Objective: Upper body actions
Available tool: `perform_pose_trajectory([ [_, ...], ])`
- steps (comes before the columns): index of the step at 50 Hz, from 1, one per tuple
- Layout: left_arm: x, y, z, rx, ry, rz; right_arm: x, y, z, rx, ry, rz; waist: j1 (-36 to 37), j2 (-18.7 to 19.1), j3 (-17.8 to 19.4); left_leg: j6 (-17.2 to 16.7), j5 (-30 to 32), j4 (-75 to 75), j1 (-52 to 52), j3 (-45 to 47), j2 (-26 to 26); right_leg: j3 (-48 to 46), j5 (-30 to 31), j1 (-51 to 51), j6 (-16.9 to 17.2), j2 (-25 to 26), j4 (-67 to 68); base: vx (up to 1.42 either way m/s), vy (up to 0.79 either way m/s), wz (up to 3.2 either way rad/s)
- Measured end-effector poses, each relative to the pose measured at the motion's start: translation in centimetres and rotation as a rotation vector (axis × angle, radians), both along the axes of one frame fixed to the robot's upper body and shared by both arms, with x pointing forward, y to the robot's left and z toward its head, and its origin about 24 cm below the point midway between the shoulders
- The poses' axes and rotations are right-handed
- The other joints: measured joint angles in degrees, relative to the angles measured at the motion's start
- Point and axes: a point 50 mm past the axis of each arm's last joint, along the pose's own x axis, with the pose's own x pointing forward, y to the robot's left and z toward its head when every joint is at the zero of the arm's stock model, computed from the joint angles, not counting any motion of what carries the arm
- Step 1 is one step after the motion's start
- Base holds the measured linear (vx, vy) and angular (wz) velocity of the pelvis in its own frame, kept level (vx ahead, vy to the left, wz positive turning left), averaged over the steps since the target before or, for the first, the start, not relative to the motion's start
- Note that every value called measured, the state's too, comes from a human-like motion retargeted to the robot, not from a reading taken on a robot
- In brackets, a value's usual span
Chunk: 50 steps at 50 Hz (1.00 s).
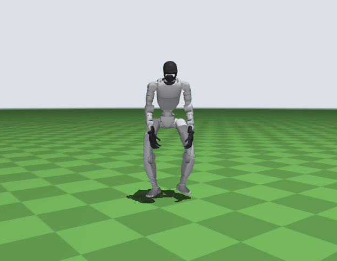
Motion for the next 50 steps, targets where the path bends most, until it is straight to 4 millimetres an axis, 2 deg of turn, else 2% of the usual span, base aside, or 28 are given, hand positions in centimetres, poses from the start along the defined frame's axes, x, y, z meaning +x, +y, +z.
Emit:
perform_pose_trajectory([
  [4, 1.3, -3.4, 1.9, -0.113, -0.058, -0.052, 1.1, 1.3, 2.9, 0.071, -0.187, 0.031, 0.5, 0.19, 0.07, 1.86, -3.38, 9.08, -10.65, -2.22, 0.84, -0.31, -3.58, -9.91, -1.66, -0.74, 9.7, -0.12, -0.12, 0.1],
  [8, 1.1, -7.9, 2.6, -0.342, -0.016, -0.157, 1.2, 3.0, 3.9, 0.1, -0.248, 0.111, 0.26, 0.04, 0.21, 3.24, -6.39, 17.14, -18.72, -3.92, 1.28, 0.18, -7.14, -16.87, -2.84, -1.11, 17.82, -0.07, -0.08, 0.12],
  [10, 1.6, -9.5, 4.9, -0.447, -0.017, -0.189, 1.1, 3.7, 4.3, 0.115, -0.285, 0.112, -0.35, 0.39, 0.22, 3.91, -7.52, 20.49, -22.38, -4.62, 1.52, 0.73, -8.63, -20.22, -3.12, -1.13, 21.43, -0.08, -0.04, 0.15],
  [12, 2.0, -8.7, 7.1, -0.505, -0.041, -0.193, 0.9, 3.8, 5.0, 0.149, -0.346, 0.089, -0.45, 0.62, 0.22, 4.28, -8.51, 23.21, -25.05, -4.75, 1.86, 1.12, -9.9, -23.02, -3.79, -1.56, 24.38, -0.08, -0.02, 0.11],
  [13, 2.4, -7.4, 8.5, -0.515, -0.06, -0.199, 0.8, 3.6, 5.3, 0.167, -0.376, 0.07, -0.38, 0.92, 0.22, 4.4, -8.87, 24.33, -26.16, -4.9, 1.89, 1.3, -10.39, -24.23, -4.03, -1.76, 25.68, -0.07, -0.04, 0.1],
  [15, 2.8, -5.0, 11.8, -0.484, -0.149, -0.212, 0.6, 3.0, 6.6, 0.227, -0.448, 0.045, -0.04, 1.42, 0.22, 4.72, -9.28, 26.06, -28.41, -5.22, 1.83, 1.46, -11.1, -26.53, -4.43, -2.05, 27.73, -0.07, -0.04, 0.09],
  [18, 2.7, -2.8, 15.5, -0.37, -0.36, -0.185, 0.1, 3.4, 9.4, 0.408, -0.581, 0.044, -0.12, 1.6, 0.22, 5.01, -9.33, 27.66, -31.56, -5.62, 1.99, 1.71, -11.18, -29.56, -4.7, -2.16, 29.28, -0.11, -0.02, 0.0],
  [20, 2.3, -1.6, 17.7, -0.32, -0.518, -0.118, -0.4, 3.6, 11.9, 0.397, -0.713, 0.095, -0.42, 1.39, 0.22, 5.04, -9.3, 28.23, -33.59, -5.82, 2.56, 1.65, -11.01, -31.53, -5.08, -2.08, 29.7, -0.14, 0.0, -0.16],
  [24, 1.4, -0.9, 20.1, -0.347, -0.707, -0.006, -1.2, 4.2, 13.7, 0.286, -0.785, 0.16, -0.46, 1.67, 0.22, 4.97, -8.76, 27.89, -35.75, -5.92, 3.0, 1.5, -10.24, -33.72, -5.44, -1.76, 29.13, -0.12, -0.01, -0.1],
  [27, 0.8, -0.9, 20.8, -0.388, -0.746, 0.01, -1.6, 4.3, 14.3, 0.295, -0.802, 0.179, -0.32, 1.77, 0.22, 4.93, -8.3, 27.11, -36.51, -5.83, 3.05, 1.26, -9.77, -34.52, -5.66, -1.71, 28.41, -0.08, -0.02, -0.06],
  [34, 0.6, -1.2, 20.6, -0.467, -0.698, 0.01, -1.5, 4.3, 14.2, 0.396, -0.764, 0.161, -0.19, 1.42, 0.22, 5.1, -7.41, 25.96, -37.23, -5.8, 3.0, 1.05, -9.38, -35.19, -5.87, -1.55, 27.58, -0.01, 0.0, -0.01],
  [50, 0.3, -1.7, 20.8, -0.478, -0.695, 0.006, -1.7, 4.0, 14.4, 0.417, -0.802, 0.141, 0.67, 1.1, 0.22, 5.73, -4.97, 23.63, -37.68, -5.82, 1.9, 0.44, -8.74, -35.04, -6.16, -1.74, 26.2, 0.0, 0.0, 0.0],
])
